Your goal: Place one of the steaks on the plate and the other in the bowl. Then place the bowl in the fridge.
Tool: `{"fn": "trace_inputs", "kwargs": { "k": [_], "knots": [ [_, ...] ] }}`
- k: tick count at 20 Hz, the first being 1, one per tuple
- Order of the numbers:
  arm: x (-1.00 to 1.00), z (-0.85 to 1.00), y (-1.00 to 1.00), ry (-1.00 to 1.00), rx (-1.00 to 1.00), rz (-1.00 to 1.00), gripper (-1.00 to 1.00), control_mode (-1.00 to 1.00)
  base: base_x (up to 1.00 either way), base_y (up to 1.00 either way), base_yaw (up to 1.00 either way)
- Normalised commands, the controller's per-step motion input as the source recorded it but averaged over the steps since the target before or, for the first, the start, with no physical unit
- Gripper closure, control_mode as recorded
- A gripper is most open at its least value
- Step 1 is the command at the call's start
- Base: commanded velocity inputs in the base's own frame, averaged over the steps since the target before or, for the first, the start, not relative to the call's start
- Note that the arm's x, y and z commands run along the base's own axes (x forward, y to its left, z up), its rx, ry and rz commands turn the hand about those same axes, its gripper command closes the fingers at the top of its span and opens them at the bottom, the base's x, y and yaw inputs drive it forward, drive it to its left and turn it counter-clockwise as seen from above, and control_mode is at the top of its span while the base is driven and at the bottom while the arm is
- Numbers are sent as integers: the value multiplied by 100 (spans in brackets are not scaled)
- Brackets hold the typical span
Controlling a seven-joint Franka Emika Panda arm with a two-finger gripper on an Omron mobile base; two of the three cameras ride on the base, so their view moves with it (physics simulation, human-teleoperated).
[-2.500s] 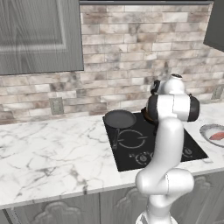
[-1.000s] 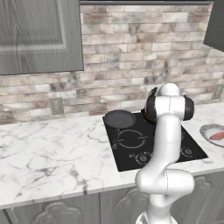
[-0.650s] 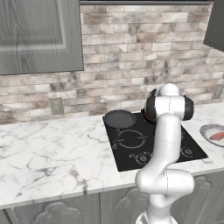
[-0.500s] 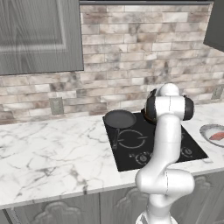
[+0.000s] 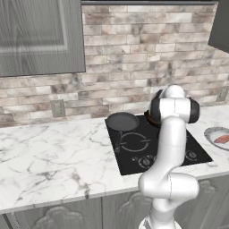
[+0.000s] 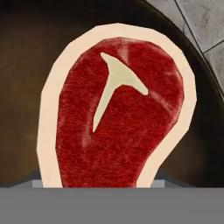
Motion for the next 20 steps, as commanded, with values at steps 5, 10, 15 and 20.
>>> {"fn": "trace_inputs", "kwargs": {
  "k": [5,10,15,20],
  "knots": [
    [-12,55,-6,-1,8,-1,100,-100,0,0,0],
    [-11,68,1,1,13,-1,100,-100,0,0,0],
    [-48,54,21,6,4,-6,100,-100,0,0,0],
    [-95,13,45,1,0,-14,100,-100,0,0,0]
  ]
}}
